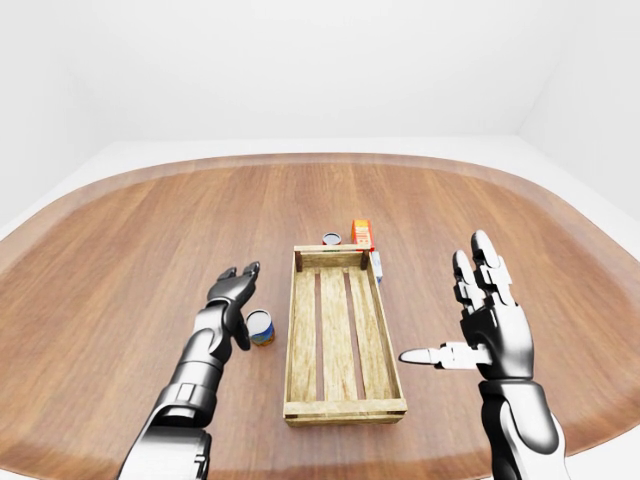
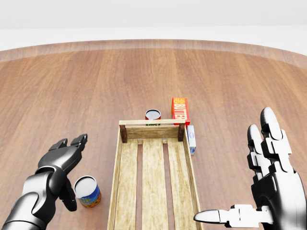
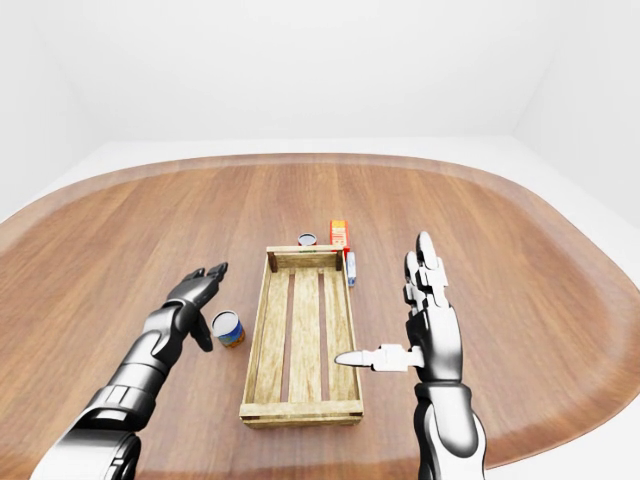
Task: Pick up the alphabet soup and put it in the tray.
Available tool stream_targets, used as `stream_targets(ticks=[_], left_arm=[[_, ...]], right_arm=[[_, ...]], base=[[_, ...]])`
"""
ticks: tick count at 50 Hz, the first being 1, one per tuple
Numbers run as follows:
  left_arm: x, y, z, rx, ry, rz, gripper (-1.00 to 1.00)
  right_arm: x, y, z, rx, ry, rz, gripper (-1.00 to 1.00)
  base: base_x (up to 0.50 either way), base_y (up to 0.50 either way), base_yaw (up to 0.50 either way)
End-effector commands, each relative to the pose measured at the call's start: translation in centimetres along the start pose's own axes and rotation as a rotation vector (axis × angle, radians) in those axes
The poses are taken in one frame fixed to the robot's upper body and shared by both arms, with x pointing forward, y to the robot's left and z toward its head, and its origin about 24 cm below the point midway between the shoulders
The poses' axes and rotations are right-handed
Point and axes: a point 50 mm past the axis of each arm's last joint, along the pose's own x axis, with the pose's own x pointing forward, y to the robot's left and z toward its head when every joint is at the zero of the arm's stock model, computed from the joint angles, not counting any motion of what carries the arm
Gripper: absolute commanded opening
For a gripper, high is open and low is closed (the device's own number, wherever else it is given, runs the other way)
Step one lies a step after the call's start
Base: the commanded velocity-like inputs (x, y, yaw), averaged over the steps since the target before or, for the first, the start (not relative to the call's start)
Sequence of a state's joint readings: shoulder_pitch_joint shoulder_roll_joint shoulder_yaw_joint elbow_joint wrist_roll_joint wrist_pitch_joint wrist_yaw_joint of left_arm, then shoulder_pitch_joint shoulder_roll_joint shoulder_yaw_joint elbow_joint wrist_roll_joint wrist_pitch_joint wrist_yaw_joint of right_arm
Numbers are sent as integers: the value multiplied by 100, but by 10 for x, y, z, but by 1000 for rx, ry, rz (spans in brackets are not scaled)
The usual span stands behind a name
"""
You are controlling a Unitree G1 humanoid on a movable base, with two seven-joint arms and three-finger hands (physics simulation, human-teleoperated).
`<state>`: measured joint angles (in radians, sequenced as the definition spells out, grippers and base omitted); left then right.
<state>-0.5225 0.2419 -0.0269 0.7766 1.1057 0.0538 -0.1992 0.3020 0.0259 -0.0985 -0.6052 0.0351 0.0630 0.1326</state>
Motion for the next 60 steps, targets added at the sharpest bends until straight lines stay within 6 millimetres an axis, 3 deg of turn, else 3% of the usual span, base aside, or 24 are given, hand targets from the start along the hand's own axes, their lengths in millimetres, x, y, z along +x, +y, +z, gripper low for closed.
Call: stream_targets(ticks=[1,18,23,27,33,36,60], left_arm=[[4,-9,-1,4,16,-30,100],[8,-16,-1,-1,23,-36,100],[9,-32,-1,4,21,-46,100],[10,-24,0,-8,25,-49,100],[11,-34,-2,-1,35,-52,100],[12,-27,-1,-2,33,-54,100],[13,-36,5,4,30,-78,100]], right_arm=[[2,-1,-2,2,5,-4,100],[2,-1,-2,2,6,-3,100],[1,-1,-2,2,6,-3,100],[1,-2,-2,4,6,-5,100],[2,0,-3,5,8,-2,100],[2,0,-3,4,8,-1,100],[2,0,-2,8,5,2,100]], base=[[0,0,0],[0,0,0],[0,0,0],[0,0,0],[0,0,0],[0,0,0],[0,0,0]])
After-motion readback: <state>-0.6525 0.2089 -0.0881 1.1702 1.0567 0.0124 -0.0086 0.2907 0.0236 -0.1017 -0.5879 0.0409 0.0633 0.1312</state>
